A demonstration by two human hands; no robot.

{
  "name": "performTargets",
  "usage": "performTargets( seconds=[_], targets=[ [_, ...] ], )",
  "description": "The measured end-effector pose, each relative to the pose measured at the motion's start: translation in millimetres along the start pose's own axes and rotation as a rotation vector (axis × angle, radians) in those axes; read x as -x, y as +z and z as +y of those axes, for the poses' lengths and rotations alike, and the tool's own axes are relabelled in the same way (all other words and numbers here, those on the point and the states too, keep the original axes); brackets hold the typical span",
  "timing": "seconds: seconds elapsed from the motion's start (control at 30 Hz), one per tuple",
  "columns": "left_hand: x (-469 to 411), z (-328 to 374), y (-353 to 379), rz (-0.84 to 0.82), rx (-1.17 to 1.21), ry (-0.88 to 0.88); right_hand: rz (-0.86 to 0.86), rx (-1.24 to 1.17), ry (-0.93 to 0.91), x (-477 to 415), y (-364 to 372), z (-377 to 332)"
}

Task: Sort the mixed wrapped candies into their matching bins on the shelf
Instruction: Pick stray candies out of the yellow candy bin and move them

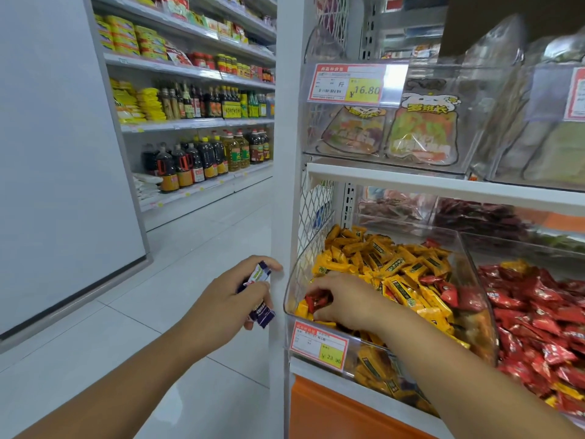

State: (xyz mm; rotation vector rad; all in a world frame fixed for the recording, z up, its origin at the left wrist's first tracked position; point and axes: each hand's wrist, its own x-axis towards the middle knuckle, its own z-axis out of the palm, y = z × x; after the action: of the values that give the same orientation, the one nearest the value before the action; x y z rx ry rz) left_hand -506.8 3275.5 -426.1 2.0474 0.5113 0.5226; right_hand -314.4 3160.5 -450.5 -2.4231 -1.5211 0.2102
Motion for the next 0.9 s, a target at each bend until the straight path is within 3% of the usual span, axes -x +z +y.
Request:
performTargets(
  seconds=[0.2, 0.47, 0.67, 0.9],
  targets=[
    [1.2, -1.1, 4.0, -0.039, -0.013, 0.012, 0.055, 0.063, -0.036, -5.4, 12.5, 1.5],
    [5.4, 0.2, 5.3, -0.042, -0.030, 0.041, 0.132, -0.189, -0.078, 10.3, 3.9, 3.3],
    [3.2, 4.2, 8.9, -0.043, -0.006, 0.055, 0.031, -0.041, -0.060, 15.9, 4.5, -4.1],
    [6.9, 6.0, 12.7, -0.057, -0.024, 0.046, 0.187, -0.136, -0.031, 22.7, -0.5, -6.6]
  ],
)
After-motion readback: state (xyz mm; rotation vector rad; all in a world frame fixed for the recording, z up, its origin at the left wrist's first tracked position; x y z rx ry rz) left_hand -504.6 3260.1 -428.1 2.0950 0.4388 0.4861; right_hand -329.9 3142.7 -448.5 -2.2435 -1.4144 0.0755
